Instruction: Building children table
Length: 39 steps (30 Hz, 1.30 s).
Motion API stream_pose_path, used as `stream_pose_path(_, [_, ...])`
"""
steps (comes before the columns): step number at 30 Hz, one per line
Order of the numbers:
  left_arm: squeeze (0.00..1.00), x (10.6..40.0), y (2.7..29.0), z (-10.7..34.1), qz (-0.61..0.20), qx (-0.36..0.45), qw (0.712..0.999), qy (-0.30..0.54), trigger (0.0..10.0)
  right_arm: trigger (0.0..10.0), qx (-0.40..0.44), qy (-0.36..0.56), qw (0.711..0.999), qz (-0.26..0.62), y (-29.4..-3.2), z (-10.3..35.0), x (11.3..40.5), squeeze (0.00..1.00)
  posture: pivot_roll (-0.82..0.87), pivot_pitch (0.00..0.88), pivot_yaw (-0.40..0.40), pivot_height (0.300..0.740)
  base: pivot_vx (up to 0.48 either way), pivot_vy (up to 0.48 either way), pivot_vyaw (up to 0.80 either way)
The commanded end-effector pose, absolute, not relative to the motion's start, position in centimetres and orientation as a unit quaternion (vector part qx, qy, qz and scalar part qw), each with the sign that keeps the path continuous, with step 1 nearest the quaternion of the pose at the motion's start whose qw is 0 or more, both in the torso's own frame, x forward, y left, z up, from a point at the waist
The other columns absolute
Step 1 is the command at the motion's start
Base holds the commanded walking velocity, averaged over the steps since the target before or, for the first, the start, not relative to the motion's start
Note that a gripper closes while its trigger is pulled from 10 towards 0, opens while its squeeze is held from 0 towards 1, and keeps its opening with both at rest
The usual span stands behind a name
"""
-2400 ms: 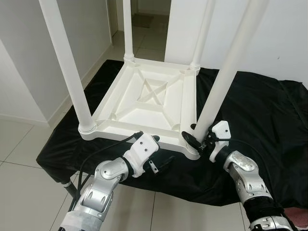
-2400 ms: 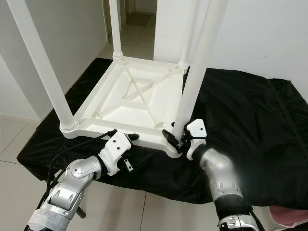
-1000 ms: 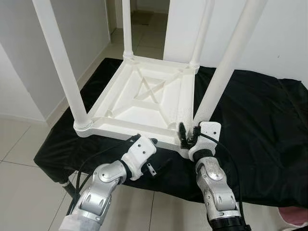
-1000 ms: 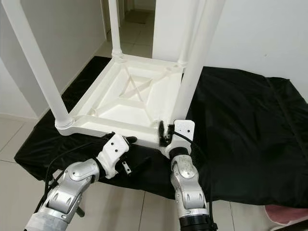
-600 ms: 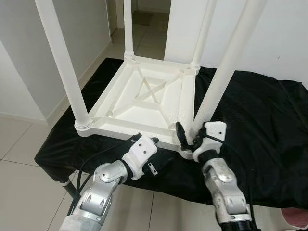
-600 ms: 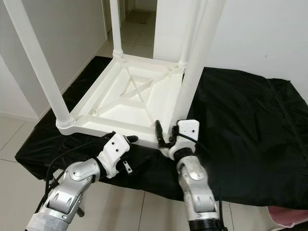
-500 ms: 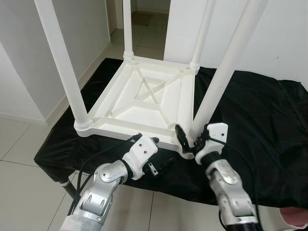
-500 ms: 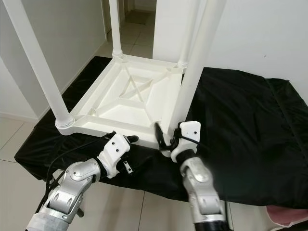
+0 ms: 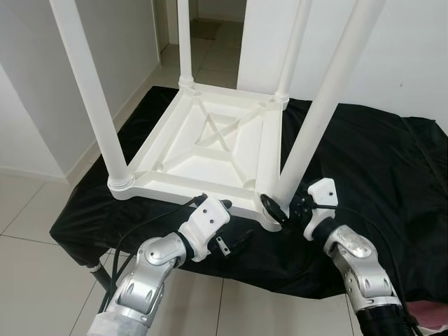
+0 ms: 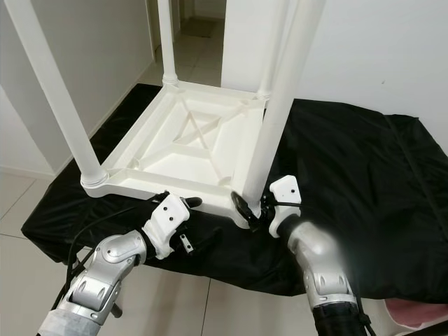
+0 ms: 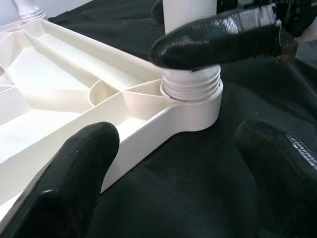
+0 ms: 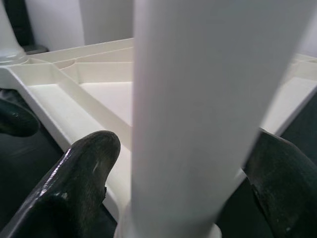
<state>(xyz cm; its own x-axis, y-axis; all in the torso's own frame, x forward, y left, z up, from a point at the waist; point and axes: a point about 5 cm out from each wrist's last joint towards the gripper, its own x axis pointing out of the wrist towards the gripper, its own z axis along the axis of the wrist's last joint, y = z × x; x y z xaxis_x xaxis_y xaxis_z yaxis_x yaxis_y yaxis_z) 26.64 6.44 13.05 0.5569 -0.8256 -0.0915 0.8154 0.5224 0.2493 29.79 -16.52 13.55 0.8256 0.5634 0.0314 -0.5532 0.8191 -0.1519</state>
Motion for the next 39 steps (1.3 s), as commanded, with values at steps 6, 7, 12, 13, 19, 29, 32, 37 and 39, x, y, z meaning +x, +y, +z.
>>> stream_pose_path(6, [0.0, 26.9, 6.4, 13.0, -0.443, 0.131, 0.887, -0.018, 10.0, 7.1, -0.084, -0.029, 0.941, 0.327, -15.9, 13.1, 30.5, 0.0, 0.0, 0.0, -0.026, 0.74, 0.0, 0.0, 0.0])
stream_pose_path(7, [0.0, 27.0, 6.4, 13.1, -0.442, 0.13, 0.887, -0.02, 10.0, 3.8, -0.087, -0.028, 0.935, 0.343, -15.3, 13.0, 30.8, 0.0, 0.01, 0.0, -0.028, 0.74, 0.0, 0.0, 0.0])
stream_pose_path(12, [0.0, 27.1, 6.5, 13.3, -0.435, 0.13, 0.89, -0.022, 10.0, 0.0, -0.09, -0.018, 0.925, 0.37, -14.4, 12.4, 31.2, 0.0, 0.02, 0.0, -0.035, 0.74, 0.0, 0.0, 0.0])
stream_pose_path(13, [0.0, 27.1, 6.5, 13.3, -0.435, 0.13, 0.89, -0.022, 10.0, 0.0, -0.09, -0.018, 0.925, 0.37, -14.4, 12.4, 31.2, 0.0, 0.02, 0.0, -0.035, 0.74, 0.0, 0.0, 0.0])
stream_pose_path(19, [0.0, 27.1, 6.7, 13.2, -0.431, 0.13, 0.893, -0.021, 10.0, 0.0, -0.088, -0.018, 0.926, 0.367, -14.7, 12.3, 31.3, 0.0, 0.02, 0.0, -0.037, 0.74, 0.0, 0.0, 0.0])
stream_pose_path(29, [0.0, 27.1, 6.4, 13.3, -0.434, 0.129, 0.892, -0.022, 10.0, 10.0, -0.052, -0.026, 0.943, 0.328, -15.4, 12.4, 31.7, 0.0, 0.01, 0.0, -0.029, 0.74, 0.0, 0.0, 0.0])
stream_pose_path(32, [0.0, 27.1, 6.3, 13.2, -0.437, 0.129, 0.89, -0.02, 10.0, 10.0, -0.05, -0.028, 0.959, 0.276, -15.4, 12.2, 31.7, 0.0, 0.01, 0.0, -0.022, 0.74, 0.0, 0.0, 0.0])
stream_pose_path(37, [0.0, 27.0, 6.3, 13.1, -0.441, 0.129, 0.888, -0.017, 10.0, 10.0, -0.034, -0.045, 0.976, 0.212, -15.2, 12.7, 31.3, 0.0, 0.0, 0.0, -0.014, 0.74, 0.0, 0.0, 0.0])
stream_pose_path(39, [0.0, 27.0, 6.3, 13.1, -0.441, 0.129, 0.888, -0.016, 10.0, 10.0, -0.036, -0.048, 0.978, 0.201, -15.3, 12.8, 31.3, 0.0, 0.0, 0.0, -0.014, 0.74, 0.0, 0.0, 0.0])
